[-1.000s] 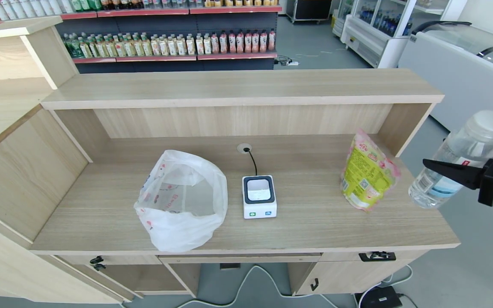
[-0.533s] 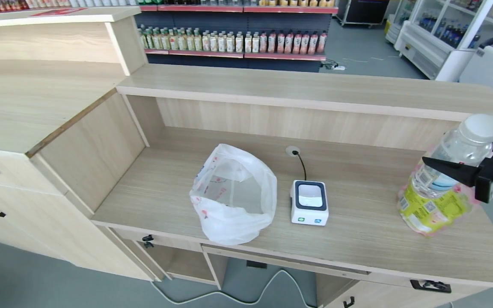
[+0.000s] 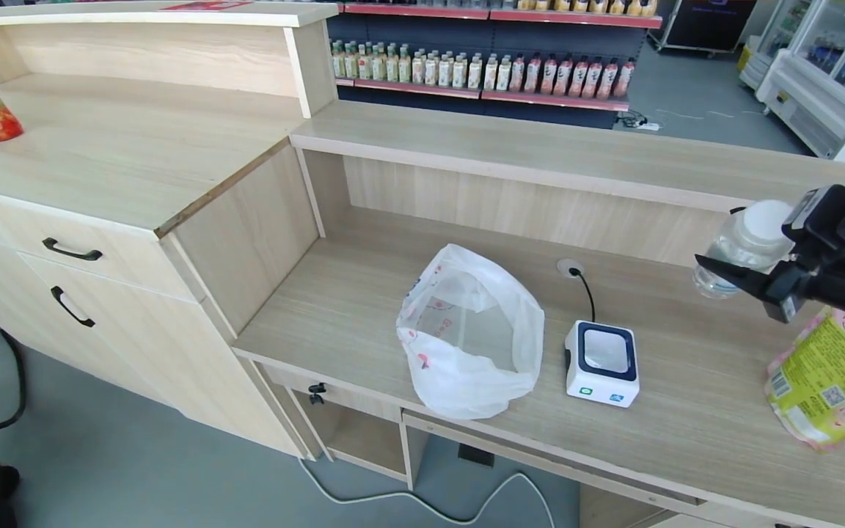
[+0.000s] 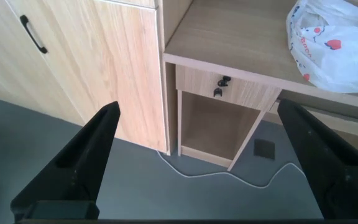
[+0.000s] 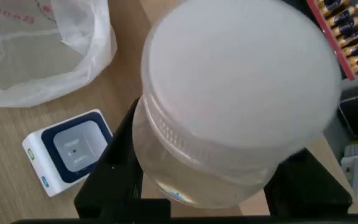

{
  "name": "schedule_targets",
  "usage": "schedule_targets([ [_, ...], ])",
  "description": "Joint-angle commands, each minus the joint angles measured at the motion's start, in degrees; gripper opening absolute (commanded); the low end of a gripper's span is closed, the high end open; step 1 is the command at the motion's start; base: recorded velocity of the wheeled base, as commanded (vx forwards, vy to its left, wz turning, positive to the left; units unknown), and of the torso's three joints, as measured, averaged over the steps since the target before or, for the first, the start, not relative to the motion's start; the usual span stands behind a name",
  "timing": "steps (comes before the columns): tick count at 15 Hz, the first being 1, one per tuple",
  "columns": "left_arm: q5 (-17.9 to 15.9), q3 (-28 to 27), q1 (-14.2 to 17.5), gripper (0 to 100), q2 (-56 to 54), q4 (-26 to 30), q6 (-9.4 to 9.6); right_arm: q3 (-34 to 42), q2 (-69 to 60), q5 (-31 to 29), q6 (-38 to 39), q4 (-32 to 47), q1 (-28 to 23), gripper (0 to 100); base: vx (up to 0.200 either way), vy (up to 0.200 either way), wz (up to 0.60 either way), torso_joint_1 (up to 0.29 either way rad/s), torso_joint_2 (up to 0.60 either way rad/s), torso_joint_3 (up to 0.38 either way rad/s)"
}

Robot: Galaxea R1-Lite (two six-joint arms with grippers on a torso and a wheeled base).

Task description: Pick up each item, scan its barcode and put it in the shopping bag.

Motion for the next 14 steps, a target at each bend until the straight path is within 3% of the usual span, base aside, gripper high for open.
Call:
schedule_targets([
  [1,0.1,0.0,0.0,100,0.0,0.0,-0.04,0.0,4.5,0.0,-1.4,-1.4,-0.5,0,0.000,0.000,0.00,0.000,0.00,0.000],
  [9,0.0,0.0,0.0,100,0.0,0.0,-0.04,0.2,12.6,0.3,-6.5,-11.8,1.3,0,0.000,0.000,0.00,0.000,0.00,0.000],
  [14,0.0,0.0,0.0,100,0.0,0.0,-0.04,1.3,17.9,0.6,-9.2,-20.9,6.2,0,0.000,0.000,0.00,0.000,0.00,0.000],
])
